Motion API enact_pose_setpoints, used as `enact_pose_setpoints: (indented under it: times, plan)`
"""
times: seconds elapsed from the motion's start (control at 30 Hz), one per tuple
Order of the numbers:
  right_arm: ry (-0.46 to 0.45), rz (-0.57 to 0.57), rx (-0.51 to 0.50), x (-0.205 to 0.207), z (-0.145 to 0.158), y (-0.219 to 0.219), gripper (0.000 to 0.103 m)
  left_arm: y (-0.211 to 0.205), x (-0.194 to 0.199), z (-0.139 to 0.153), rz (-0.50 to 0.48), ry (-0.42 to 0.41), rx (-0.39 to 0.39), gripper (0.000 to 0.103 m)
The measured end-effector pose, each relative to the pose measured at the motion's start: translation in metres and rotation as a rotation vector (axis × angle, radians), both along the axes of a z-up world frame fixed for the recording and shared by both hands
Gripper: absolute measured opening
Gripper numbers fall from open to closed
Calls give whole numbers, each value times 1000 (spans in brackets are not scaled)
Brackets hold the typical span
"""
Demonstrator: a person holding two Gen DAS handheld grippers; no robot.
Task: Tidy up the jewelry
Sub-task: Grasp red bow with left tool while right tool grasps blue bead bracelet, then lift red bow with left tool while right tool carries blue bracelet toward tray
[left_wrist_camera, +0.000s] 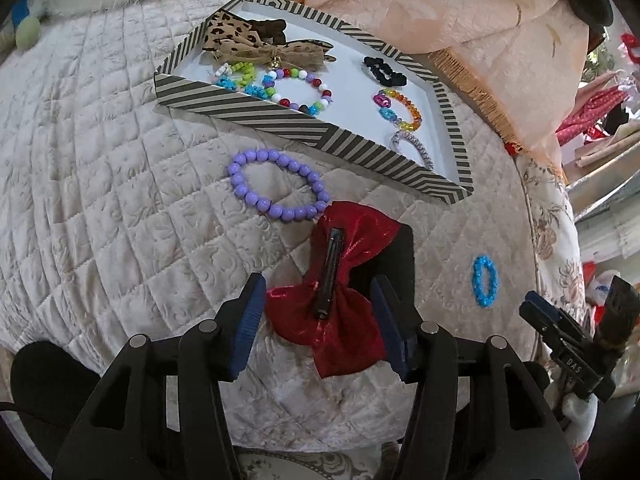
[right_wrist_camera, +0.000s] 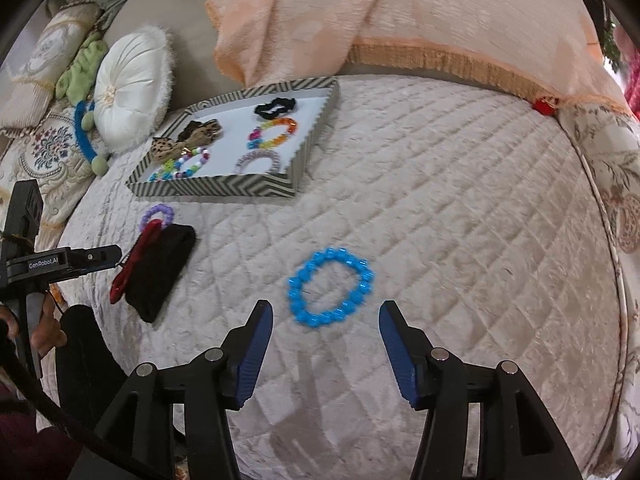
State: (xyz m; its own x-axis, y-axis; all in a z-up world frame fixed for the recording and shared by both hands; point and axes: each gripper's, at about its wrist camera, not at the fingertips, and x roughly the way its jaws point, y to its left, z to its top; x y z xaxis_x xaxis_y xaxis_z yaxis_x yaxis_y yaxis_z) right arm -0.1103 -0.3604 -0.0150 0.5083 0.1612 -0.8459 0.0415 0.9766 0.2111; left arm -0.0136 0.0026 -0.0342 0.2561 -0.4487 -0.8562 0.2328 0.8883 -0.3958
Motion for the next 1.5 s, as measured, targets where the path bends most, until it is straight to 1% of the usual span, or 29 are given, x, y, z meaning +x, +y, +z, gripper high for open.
enact_pose_setpoints:
  times: [0.13, 0.33, 0.47, 0.57, 0.83, 0.97, 1.03, 1.07, 1.1, 1.13, 1.2, 1.27, 1.3, 1.37, 1.5]
  plan:
    - [20, -14, -7, 0, -5, -10, 54, -5, 4, -2, -10, 11, -1, 54]
    - [56, -9, -11, 6, -18, -14, 54, -13, 8, -8, -24, 19, 9, 54]
    - [50, -37, -10, 17, -21, -18, 54, -19, 9, -12, -36, 26, 19, 54]
    - [52, -20, -39, 25, -25, -14, 54, -20, 10, -13, -33, 25, 25, 54]
    - [85, -11, -72, 44, -43, -10, 54, -21, 13, -19, -29, 31, 32, 54]
    - [70, 4, -103, 48, -46, -6, 54, -25, 14, -23, -47, 31, 34, 52]
    - [63, 15, -110, 50, -47, -5, 49, -27, 12, -23, -64, 22, 44, 36]
    - [57, 23, -113, 50, -48, -3, 43, -28, 11, -22, -72, 10, 49, 33]
    - [53, 29, -111, 51, -48, -2, 36, -29, 10, -21, -78, 1, 51, 28]
    - [49, 38, -107, 51, -48, -1, 32, -29, 9, -20, -83, -4, 54, 23]
    - [41, 54, -103, 51, -47, 1, 18, -29, 8, -19, -86, -12, 61, 19]
    - [35, 65, -93, 51, -45, 3, 11, -27, 7, -18, -86, -14, 63, 18]
    - [26, 71, -77, 50, -42, 3, 10, -26, 6, -16, -85, -16, 60, 17]
    - [8, 72, -65, 47, -36, 4, 9, -21, 4, -9, -80, -27, 49, 17]
    - [-30, 73, -48, 39, -21, 4, 10, -13, 1, 11, -64, -79, 39, 17]
